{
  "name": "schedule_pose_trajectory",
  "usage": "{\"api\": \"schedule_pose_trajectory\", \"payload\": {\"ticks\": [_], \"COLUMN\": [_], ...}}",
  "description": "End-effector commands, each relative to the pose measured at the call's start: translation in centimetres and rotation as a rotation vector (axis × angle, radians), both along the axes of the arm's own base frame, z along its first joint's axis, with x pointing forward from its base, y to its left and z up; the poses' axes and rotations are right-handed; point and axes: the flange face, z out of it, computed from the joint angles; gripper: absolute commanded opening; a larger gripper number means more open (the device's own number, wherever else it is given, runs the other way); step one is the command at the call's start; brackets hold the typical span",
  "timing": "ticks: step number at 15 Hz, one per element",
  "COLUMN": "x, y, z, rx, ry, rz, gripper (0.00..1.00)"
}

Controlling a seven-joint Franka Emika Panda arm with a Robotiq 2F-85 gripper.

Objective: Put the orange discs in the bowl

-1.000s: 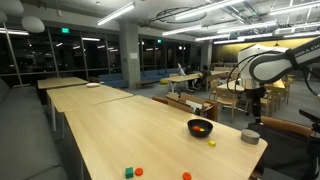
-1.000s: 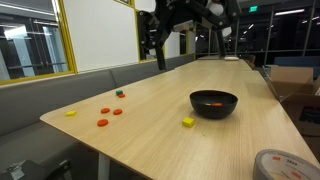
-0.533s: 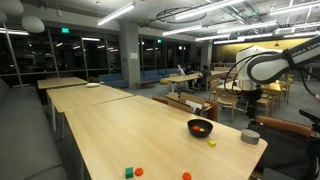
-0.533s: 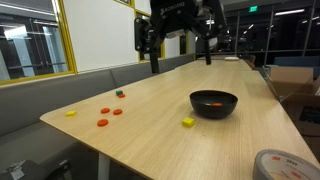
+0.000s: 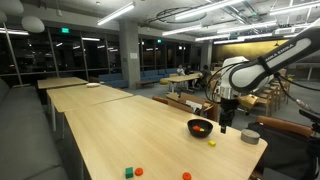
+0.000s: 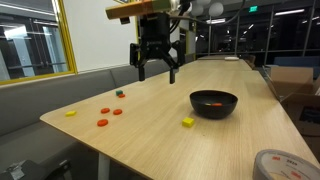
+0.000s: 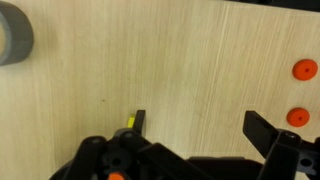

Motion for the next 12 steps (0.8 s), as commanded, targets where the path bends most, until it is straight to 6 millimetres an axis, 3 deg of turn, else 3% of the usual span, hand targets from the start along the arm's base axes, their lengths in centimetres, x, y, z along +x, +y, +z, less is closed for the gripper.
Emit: {"api": "schedule_pose_trajectory", "payload": {"ticks": [1,5,12], "x": [4.2,6.8,9.8], "y": [2.7,5.5,10.5], "z": [-2.9,-5.3,-7.6], "rx": [0.059,0.121,0.098], "ry": [-0.038,-0.086,-0.09], "rz": [-0.049,-0.094,-0.178], "gripper": [1.0,1.0,1.0]}}
